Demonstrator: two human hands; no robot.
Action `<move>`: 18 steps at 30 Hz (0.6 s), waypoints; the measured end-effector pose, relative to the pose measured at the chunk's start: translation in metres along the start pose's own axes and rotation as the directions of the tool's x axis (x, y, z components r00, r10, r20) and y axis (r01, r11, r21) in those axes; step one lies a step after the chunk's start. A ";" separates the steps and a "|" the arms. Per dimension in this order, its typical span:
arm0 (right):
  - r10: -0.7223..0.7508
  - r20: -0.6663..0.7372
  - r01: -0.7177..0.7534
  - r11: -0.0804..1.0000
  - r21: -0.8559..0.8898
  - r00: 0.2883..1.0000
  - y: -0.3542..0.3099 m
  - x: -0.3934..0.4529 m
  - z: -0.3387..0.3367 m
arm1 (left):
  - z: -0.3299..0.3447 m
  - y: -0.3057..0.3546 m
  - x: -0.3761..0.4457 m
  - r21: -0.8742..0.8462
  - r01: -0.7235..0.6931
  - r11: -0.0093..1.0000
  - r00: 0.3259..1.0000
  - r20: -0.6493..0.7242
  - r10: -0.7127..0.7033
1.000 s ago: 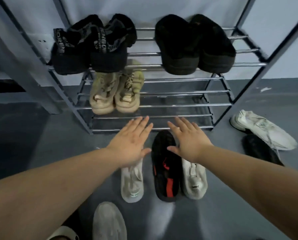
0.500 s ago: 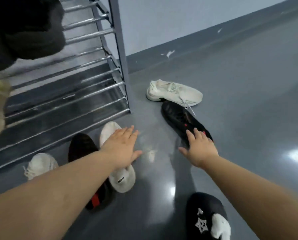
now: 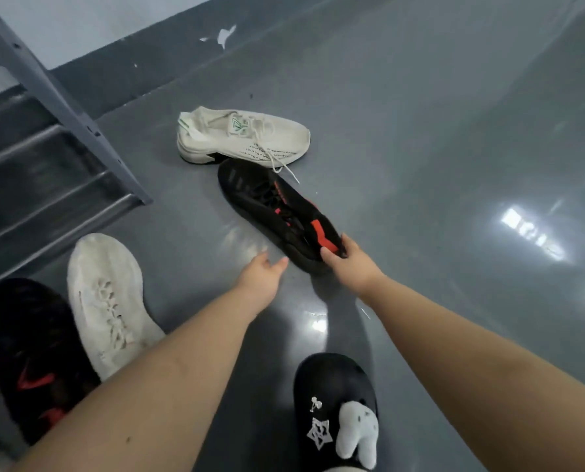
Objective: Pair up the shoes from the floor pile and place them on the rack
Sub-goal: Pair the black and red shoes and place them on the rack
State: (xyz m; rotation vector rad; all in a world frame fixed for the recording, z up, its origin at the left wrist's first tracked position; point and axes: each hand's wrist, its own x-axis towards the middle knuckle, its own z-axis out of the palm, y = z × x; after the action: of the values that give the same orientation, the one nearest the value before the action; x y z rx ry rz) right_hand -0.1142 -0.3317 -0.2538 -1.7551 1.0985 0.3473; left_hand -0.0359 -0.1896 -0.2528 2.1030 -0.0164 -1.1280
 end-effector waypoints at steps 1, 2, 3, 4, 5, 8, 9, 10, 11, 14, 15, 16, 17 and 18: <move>0.032 -0.011 -0.031 0.996 0.078 0.999 0.000 0.003 -0.002 | 0.004 0.002 0.000 -0.024 -0.002 1.000 1.000 0.010 0.002; 0.065 -0.021 -0.062 0.988 0.141 0.998 -0.001 0.007 -0.005 | 0.007 0.003 0.000 -0.043 0.006 0.999 1.000 0.023 -0.005; 0.091 -0.025 -0.084 0.978 0.193 0.996 -0.001 0.011 -0.007 | 0.009 0.003 0.001 -0.064 0.008 0.998 0.999 0.038 -0.005; 0.115 -0.015 -0.108 0.967 0.230 0.993 -0.001 0.013 -0.010 | 0.010 0.004 0.002 -0.089 0.014 0.996 0.998 0.056 -0.009; 0.129 0.001 -0.125 0.958 0.256 0.992 0.001 0.013 -0.011 | 0.012 0.003 0.003 -0.115 0.006 0.993 0.998 0.066 0.002; 0.143 0.088 -0.163 0.941 0.298 0.986 -0.002 -0.001 -0.006 | 0.017 -0.002 0.003 -0.184 -0.004 0.983 0.999 0.035 0.010; 0.139 0.118 -0.168 0.940 0.296 0.983 -0.003 -0.006 -0.003 | 0.017 -0.006 0.004 -0.207 0.000 0.978 1.000 0.010 0.002; 0.135 0.145 -0.172 0.942 0.287 0.980 -0.005 -0.012 0.001 | 0.016 -0.010 0.002 -0.235 0.008 0.972 1.000 -0.019 -0.013; 0.131 0.173 -0.177 0.944 0.279 0.976 -0.008 -0.017 0.005 | 0.013 -0.013 0.000 -0.278 0.012 0.960 0.999 -0.042 -0.025; 0.138 0.245 -0.200 0.947 0.251 0.960 -0.014 -0.028 0.018 | -0.003 -0.024 -0.010 -0.452 0.041 0.891 0.997 -0.039 -0.066; 0.138 0.271 -0.209 0.945 0.251 0.953 -0.016 -0.032 0.024 | -0.011 -0.026 -0.014 -0.502 0.042 0.864 0.998 -0.027 -0.064; 0.136 0.296 -0.215 0.942 0.256 0.946 -0.018 -0.035 0.030 | -0.019 -0.029 -0.019 -0.537 0.045 0.842 0.998 -0.012 -0.061; 0.133 0.323 -0.227 0.935 0.273 0.937 -0.020 -0.040 0.038 | -0.027 -0.032 -0.024 -0.557 0.049 0.829 0.998 0.003 -0.057; 0.130 0.352 -0.244 0.921 0.304 0.927 -0.022 -0.044 0.047 | -0.034 -0.036 -0.028 -0.560 0.056 0.827 0.998 0.020 -0.055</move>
State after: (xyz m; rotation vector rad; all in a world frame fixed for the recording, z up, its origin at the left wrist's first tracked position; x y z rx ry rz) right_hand -0.1095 -0.2674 -0.2338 -1.2328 1.0184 0.5132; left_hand -0.0395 -0.1336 -0.2430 1.5765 0.3410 -1.0140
